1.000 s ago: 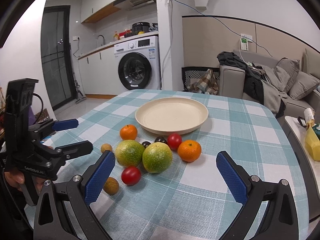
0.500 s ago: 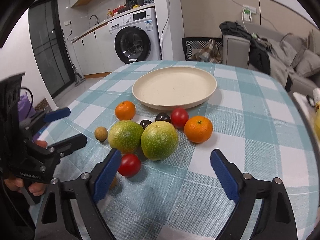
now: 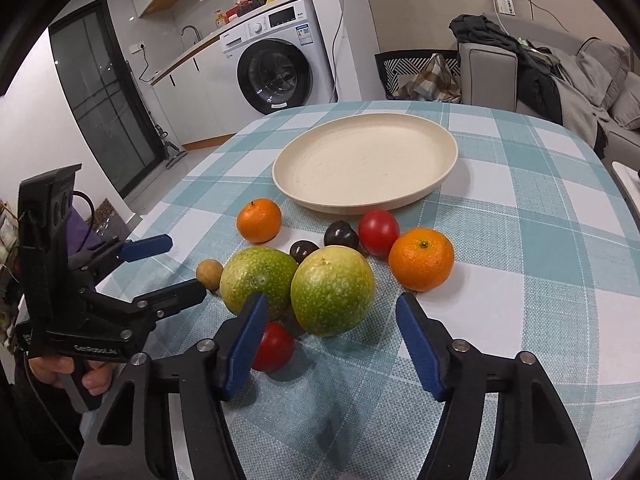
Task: Organize fruits
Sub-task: 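Grasp the brown fruit with left tool while right tool grasps the green citrus, then set brown fruit on the plate with left tool while right tool sets citrus there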
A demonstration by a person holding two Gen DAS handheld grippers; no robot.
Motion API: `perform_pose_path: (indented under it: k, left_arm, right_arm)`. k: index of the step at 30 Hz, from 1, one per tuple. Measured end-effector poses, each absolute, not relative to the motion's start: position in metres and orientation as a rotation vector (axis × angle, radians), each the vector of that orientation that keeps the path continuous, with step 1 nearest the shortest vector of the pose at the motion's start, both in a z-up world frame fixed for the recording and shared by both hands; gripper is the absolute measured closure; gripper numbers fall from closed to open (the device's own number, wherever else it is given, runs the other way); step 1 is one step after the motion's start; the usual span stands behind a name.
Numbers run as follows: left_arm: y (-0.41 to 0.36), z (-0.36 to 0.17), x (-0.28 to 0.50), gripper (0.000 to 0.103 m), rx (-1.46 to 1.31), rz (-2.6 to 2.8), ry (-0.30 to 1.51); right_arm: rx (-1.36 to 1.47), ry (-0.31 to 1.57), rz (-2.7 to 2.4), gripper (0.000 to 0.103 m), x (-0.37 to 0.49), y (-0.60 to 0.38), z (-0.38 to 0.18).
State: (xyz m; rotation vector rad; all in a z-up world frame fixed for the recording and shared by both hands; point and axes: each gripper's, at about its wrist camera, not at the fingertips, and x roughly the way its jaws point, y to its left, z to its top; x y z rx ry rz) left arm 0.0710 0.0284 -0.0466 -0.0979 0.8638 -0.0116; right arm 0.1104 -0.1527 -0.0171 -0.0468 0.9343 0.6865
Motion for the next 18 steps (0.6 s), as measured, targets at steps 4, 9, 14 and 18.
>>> perform_pose_path:
  k: [4, 9, 14, 18]
  left_arm:
    - [0.028, -0.053, 0.080, 0.035, -0.088, -0.023, 0.893]
    - [0.022, -0.056, 0.086, 0.046, -0.059, -0.066, 0.899]
    - [0.019, -0.056, 0.089, 0.071, -0.051, -0.105, 0.895]
    - [0.015, -0.055, 0.085, 0.079, -0.053, -0.123, 0.896]
  right_arm:
    - [-0.036, 0.949, 0.697, 0.041, 0.114, -0.151, -0.019]
    - [-0.021, 0.965, 0.715, 0.043, 0.118, -0.150, -0.022]
    - [-0.011, 0.982, 0.727, 0.050, 0.123, -0.149, -0.026]
    - [-0.008, 0.987, 0.730, 0.054, 0.124, -0.149, -0.028]
